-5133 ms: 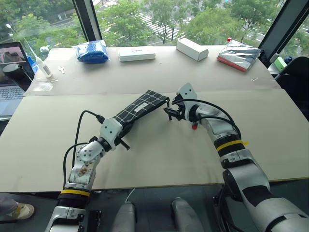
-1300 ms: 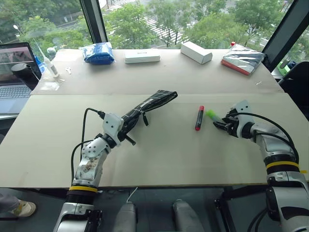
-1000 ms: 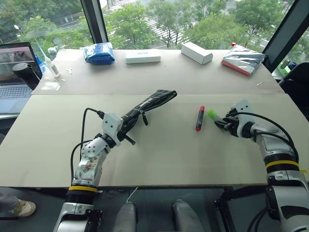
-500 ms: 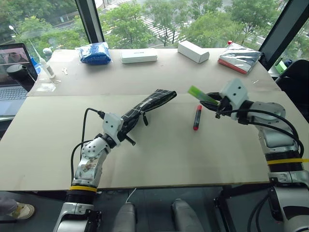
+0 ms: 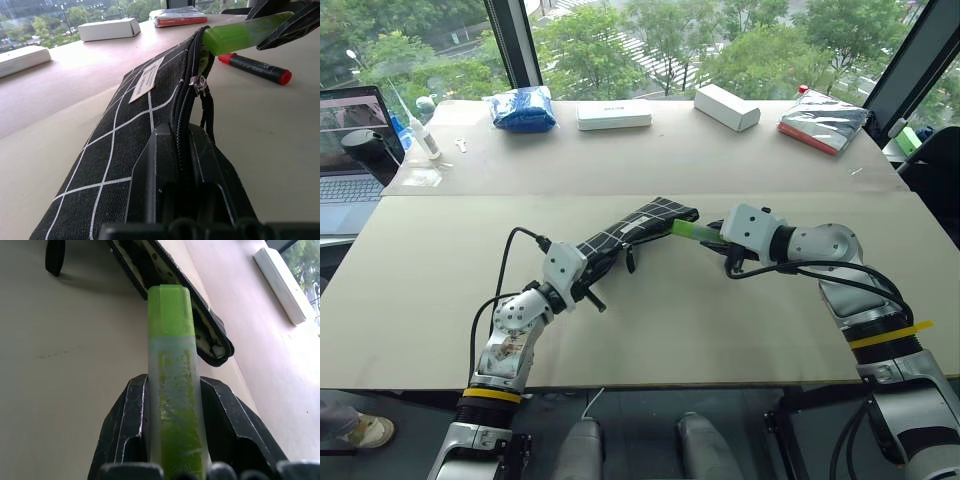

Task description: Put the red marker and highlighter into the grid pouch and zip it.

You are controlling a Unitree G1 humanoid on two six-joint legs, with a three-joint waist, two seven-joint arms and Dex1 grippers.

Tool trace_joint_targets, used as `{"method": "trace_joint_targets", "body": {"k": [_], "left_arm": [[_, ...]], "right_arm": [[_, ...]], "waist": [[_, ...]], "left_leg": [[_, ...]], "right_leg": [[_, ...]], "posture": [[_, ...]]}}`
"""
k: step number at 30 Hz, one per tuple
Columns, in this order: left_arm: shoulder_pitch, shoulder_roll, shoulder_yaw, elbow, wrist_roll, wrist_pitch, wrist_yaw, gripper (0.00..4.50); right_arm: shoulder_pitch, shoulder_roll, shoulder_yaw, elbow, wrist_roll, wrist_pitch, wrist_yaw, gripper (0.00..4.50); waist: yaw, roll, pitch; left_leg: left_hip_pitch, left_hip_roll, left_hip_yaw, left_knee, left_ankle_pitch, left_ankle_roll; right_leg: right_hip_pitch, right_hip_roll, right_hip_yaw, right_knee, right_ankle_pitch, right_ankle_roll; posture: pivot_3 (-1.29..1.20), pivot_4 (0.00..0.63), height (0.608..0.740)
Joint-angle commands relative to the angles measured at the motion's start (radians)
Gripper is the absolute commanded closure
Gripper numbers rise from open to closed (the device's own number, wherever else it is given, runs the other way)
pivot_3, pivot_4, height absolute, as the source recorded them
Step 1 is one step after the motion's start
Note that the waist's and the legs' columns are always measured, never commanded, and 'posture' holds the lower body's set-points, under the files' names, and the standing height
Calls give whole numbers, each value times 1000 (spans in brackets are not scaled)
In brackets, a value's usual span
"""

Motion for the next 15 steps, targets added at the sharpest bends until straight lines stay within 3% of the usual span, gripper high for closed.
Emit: {"method": "trace_joint_targets", "body": {"k": [1,10,15], "left_arm": [[-6,5,-14,-54,1,9,-6,4500],[13,15,-42,-79,15,14,-29,4500],[9,17,-39,-74,8,14,-36,4500]], "right_arm": [[-20,7,-11,-9,-9,-28,-12,3449],[-47,46,64,2,-91,-82,-13,3449],[-86,83,162,27,-227,-211,-66,3449]], "waist": [[0,0,0],[-1,0,0],[-3,0,0]], "left_leg": [[0,0,0,0,0,0],[0,0,0,0,0,0],[1,0,0,-1,0,0]], "right_leg": [[0,0,0,0,0,0],[0,0,0,0,0,0],[0,0,0,0,0,0]], "posture": [[0,150,740],[0,150,740],[0,150,740]]}}
